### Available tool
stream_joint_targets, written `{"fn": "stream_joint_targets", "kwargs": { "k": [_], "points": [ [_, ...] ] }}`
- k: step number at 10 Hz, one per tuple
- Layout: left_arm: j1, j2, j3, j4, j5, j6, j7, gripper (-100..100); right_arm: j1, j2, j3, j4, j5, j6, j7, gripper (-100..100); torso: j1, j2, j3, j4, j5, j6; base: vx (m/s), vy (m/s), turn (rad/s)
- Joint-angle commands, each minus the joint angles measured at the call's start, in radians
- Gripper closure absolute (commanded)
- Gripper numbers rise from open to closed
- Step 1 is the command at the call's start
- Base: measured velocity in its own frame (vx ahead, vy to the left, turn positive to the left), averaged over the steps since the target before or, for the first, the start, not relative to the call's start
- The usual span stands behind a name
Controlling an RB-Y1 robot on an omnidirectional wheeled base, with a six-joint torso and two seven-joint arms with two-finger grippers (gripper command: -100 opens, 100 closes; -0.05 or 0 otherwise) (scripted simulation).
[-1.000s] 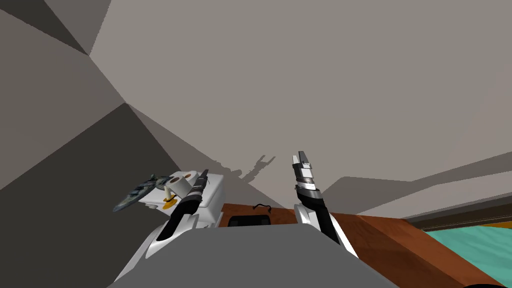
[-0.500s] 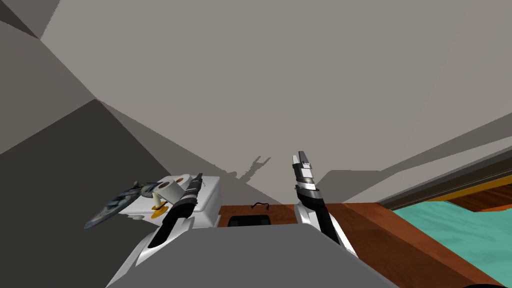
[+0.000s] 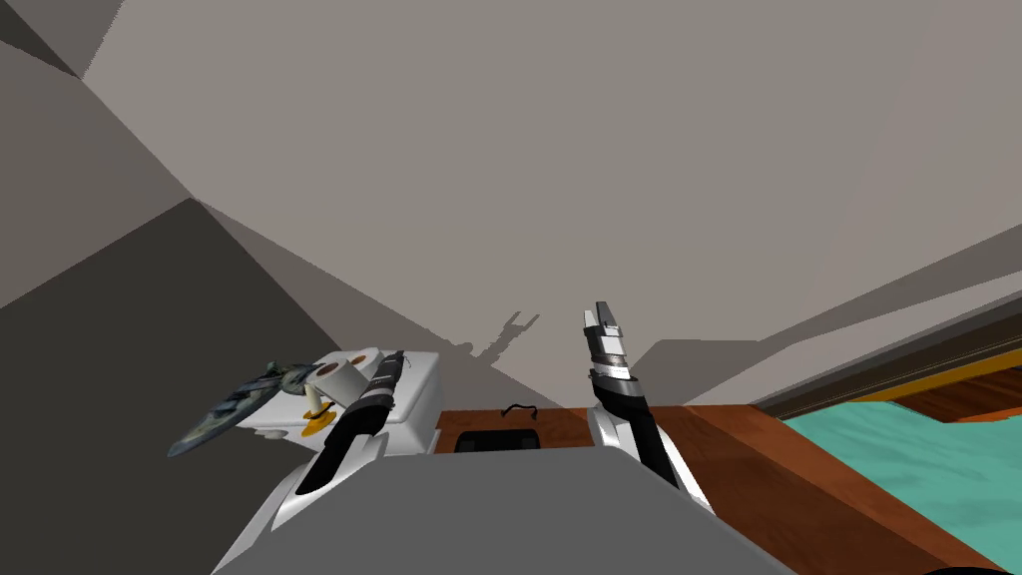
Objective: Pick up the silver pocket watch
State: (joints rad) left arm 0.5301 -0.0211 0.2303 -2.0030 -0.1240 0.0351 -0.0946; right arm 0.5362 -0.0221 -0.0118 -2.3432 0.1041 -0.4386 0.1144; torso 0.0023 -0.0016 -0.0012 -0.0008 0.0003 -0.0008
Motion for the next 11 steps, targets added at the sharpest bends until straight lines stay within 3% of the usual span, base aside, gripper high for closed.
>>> {"fn": "stream_joint_targets", "kwargs": {
  "k": [1,9,10,11],
  "points": [
    [-0.008,0.017,-0.03,0.001,0.0,0.004,-0.003,100,0.0,0.0,0.0,0.0,0.0,0.0,0.0,0,0.0,0.0,0.0,0.0,0.0,0.0,0.01,0.0,0.302],
    [-0.058,0.114,-0.187,0.037,0.009,0.006,-0.006,100,0.0,0.0,0.0,0.0,0.0,0.0,0.0,0,0.0,-0.001,-0.001,0.0,0.001,0.0,0.018,-0.014,0.261],
    [-0.055,0.101,-0.175,0.042,0.005,-0.002,-0.008,100,0.0,0.0,0.0,0.0,0.0,0.0,0.0,0,0.0,-0.001,-0.001,0.0,0.001,0.0,0.006,-0.01,0.031],
    [-0.056,0.102,-0.178,0.042,0.005,0.0,-0.009,0,0.0,0.0,0.0,0.0,0.0,0.0,0.0,0,0.0,-0.001,0.0,0.0,0.001,0.001,0.0,0.0,0.0]
  ]
}}
